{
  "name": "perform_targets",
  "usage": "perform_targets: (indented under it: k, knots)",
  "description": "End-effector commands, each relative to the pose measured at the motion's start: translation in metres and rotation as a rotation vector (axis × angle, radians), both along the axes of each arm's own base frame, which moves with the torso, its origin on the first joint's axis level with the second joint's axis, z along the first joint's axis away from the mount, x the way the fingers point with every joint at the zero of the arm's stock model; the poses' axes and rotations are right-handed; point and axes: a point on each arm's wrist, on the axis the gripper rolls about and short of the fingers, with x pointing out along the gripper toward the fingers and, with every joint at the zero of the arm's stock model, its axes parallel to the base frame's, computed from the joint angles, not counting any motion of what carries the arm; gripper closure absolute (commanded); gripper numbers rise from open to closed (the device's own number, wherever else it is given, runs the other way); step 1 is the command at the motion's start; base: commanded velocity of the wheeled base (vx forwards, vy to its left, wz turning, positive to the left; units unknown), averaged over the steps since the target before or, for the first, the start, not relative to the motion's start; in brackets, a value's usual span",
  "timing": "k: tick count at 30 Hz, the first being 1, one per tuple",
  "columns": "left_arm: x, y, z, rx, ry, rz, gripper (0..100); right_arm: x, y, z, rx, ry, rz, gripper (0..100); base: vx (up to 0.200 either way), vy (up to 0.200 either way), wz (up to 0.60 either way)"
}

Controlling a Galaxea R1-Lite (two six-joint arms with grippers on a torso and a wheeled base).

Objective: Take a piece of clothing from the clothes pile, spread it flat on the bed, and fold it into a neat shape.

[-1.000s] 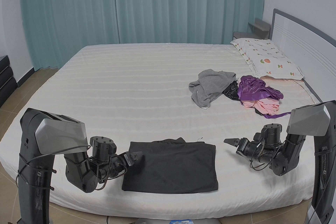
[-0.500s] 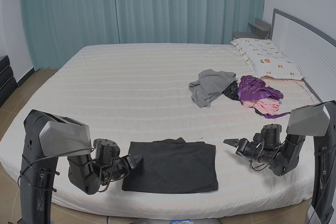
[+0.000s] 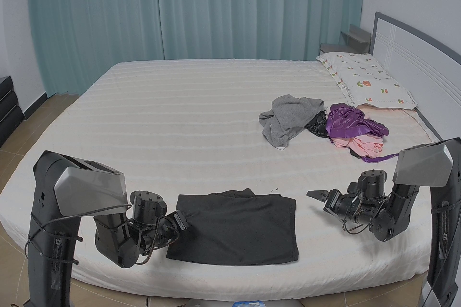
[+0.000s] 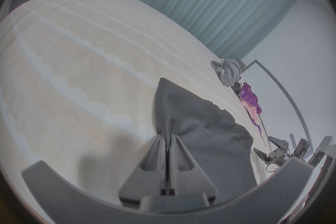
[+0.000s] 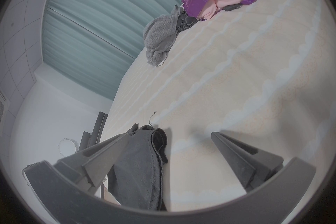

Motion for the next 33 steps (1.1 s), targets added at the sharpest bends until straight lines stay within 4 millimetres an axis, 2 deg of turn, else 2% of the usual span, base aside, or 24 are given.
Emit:
perform_targets:
  k: [1,8,15,26,33]
  knots:
    - [0.001,-0.001,0.003,-0.011,-0.012,0.006,100,0.0,0.0,0.0,0.0,0.0,0.0,0,0.0,0.0,0.0]
    - [-0.001,0.0,0.011,-0.063,-0.006,0.042,100,0.0,0.0,0.0,0.001,0.003,0.0,0,0.0,0.0,0.0]
    - [-0.009,0.004,0.011,-0.052,0.017,0.044,100,0.0,0.0,0.0,0.002,0.001,0.0,0,0.0,0.0,0.0]
    - [-0.012,0.009,0.015,-0.082,0.031,0.079,100,0.0,0.0,0.0,0.003,0.0,0.001,0,0.0,0.0,0.0]
    - [-0.013,0.01,0.018,-0.106,0.034,0.098,100,0.0,0.0,-0.001,0.002,0.001,0.0,0,0.0,0.2,0.0]
